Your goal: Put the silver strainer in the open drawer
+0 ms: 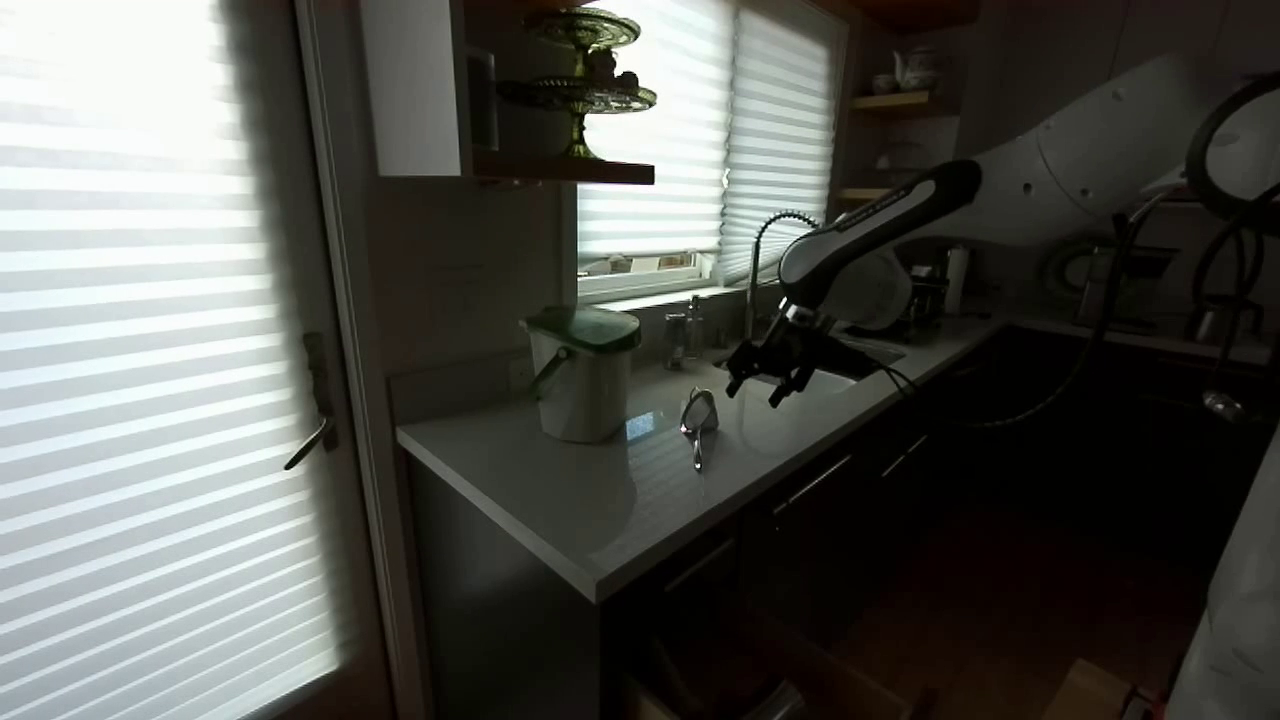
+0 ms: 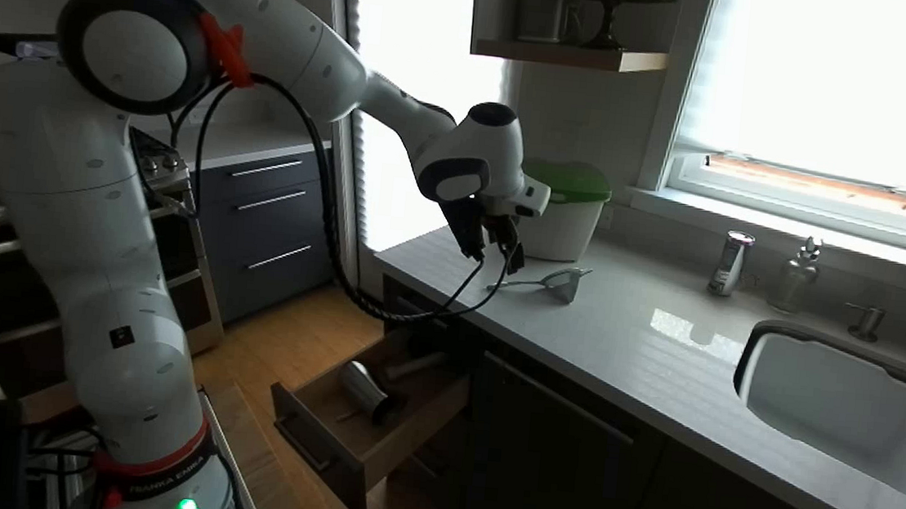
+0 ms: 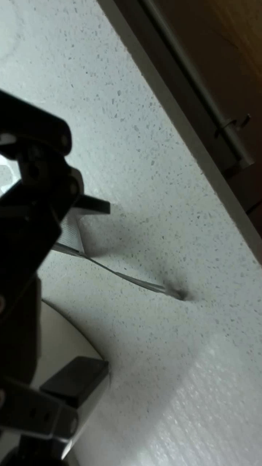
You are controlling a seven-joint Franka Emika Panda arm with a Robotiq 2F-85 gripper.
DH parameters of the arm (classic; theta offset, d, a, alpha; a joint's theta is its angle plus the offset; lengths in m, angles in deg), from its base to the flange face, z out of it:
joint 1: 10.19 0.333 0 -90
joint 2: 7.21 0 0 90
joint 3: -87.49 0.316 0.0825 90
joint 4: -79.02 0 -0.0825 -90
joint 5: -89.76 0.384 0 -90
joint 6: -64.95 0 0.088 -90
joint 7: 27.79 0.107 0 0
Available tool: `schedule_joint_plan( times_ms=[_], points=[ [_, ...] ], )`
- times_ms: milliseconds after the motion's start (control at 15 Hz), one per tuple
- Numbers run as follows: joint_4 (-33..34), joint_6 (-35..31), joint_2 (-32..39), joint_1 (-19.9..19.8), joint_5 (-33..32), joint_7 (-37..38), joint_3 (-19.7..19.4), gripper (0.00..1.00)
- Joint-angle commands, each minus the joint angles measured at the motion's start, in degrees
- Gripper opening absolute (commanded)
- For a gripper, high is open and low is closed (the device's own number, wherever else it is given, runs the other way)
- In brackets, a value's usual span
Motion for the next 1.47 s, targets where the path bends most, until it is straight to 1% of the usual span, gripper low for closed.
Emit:
schedule_joint_plan(
  times_ms=[0, 133, 333, 467, 667, 933, 1067, 1400],
  points=[
    [0.7, 0.0, 1.2, -1.2, 1.0, -0.2, 1.1, 1.00],
    [1.7, -0.1, 2.6, -1.4, 1.7, -0.2, 1.3, 1.00],
    [2.2, -0.1, 2.8, -1.4, 1.8, -0.2, 1.3, 1.00],
    [4.0, -2.5, 6.2, -1.5, 4.3, -0.3, 1.8, 1.00],
    [5.4, -6.3, 10.1, -1.9, 4.8, 1.2, 2.5, 1.00],
    [8.3, -8.9, 15.2, -3.6, 8.5, 1.4, 4.8, 1.00],
    [10.2, -9.3, 17.6, -4.7, 10.4, 1.3, 6.2, 1.00],
    [15.0, -9.0, 22.1, -6.2, 12.8, 1.8, 8.7, 1.00]
  ],
)
